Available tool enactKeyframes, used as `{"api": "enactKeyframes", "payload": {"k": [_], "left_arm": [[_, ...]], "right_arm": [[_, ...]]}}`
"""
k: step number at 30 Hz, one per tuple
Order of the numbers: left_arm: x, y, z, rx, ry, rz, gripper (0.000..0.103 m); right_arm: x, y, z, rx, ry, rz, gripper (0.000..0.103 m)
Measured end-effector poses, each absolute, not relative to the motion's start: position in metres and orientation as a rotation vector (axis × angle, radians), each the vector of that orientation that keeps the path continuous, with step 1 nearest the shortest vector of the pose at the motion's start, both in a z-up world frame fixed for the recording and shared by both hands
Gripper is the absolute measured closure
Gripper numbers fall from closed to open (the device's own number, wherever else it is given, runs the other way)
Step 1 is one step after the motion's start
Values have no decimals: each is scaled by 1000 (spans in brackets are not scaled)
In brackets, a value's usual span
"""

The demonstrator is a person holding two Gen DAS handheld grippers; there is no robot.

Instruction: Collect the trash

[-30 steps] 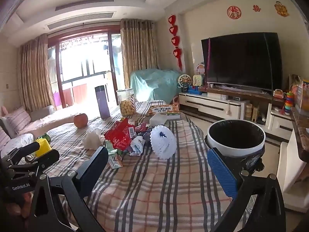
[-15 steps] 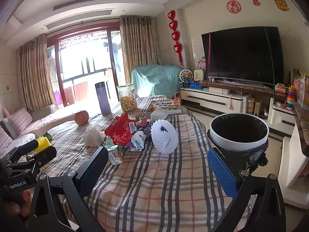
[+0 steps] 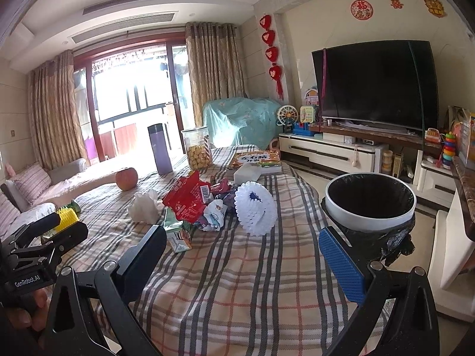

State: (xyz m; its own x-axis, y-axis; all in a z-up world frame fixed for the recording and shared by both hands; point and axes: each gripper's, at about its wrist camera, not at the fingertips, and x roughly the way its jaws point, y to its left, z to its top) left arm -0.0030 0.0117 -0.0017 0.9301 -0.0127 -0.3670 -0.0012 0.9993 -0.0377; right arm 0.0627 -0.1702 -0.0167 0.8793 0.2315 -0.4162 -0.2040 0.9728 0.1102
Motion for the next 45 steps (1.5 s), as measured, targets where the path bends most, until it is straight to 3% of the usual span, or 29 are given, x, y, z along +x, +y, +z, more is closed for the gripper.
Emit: {"api": "enactKeyframes", "payload": {"k": [34, 45], "left_arm": [[4, 8, -12, -20, 404, -16, 0], [44, -4, -31, -21, 492, -48, 0]], "right_arm": [[69, -169, -20, 72, 464, 251, 0], [111, -186, -36, 100, 589, 271, 0]]}}
